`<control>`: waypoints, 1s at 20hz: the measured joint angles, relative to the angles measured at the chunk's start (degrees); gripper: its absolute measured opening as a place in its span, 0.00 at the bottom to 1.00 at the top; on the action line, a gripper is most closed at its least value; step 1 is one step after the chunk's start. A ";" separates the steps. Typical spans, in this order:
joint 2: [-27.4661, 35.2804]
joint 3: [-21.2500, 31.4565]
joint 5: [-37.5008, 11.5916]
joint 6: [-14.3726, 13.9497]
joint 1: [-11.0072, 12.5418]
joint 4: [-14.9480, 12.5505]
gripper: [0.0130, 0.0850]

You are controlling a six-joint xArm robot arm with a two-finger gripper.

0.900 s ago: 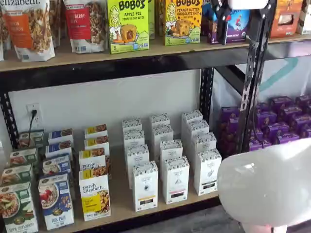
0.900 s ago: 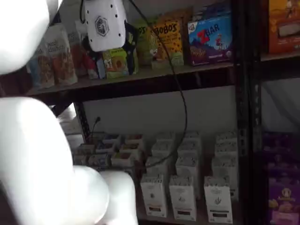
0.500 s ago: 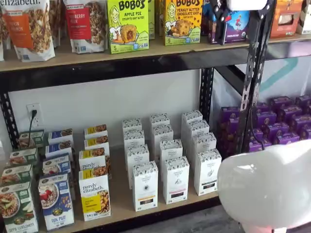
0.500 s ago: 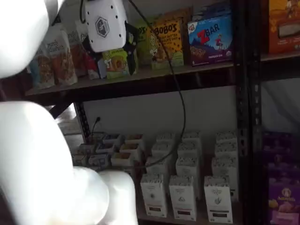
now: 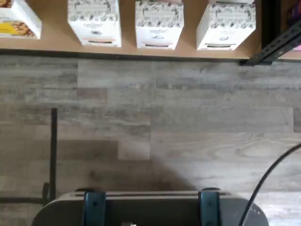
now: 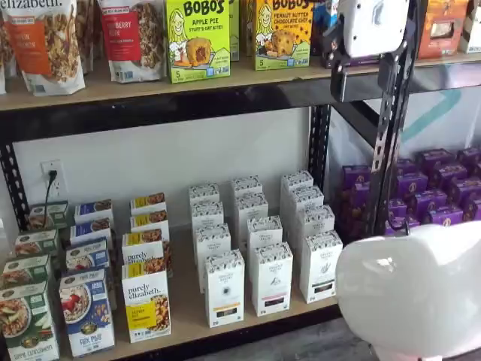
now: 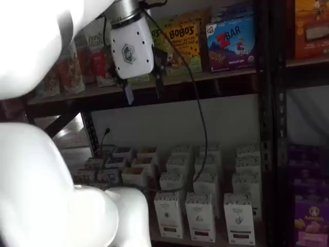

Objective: Pick up the white box with a green strip in the middle, on the bottom shelf, the sixth box from the left

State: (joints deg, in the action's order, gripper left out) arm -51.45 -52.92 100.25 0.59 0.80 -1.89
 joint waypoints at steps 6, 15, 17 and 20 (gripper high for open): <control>-0.28 8.19 -9.43 2.78 3.26 0.93 1.00; 0.60 18.81 -21.08 2.57 3.74 -1.67 1.00; 1.12 21.22 -23.79 1.81 3.45 -2.89 1.00; 1.76 24.78 -28.57 1.94 4.11 -3.14 1.00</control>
State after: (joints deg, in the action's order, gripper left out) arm -49.69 -28.13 71.68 2.53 4.91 -5.02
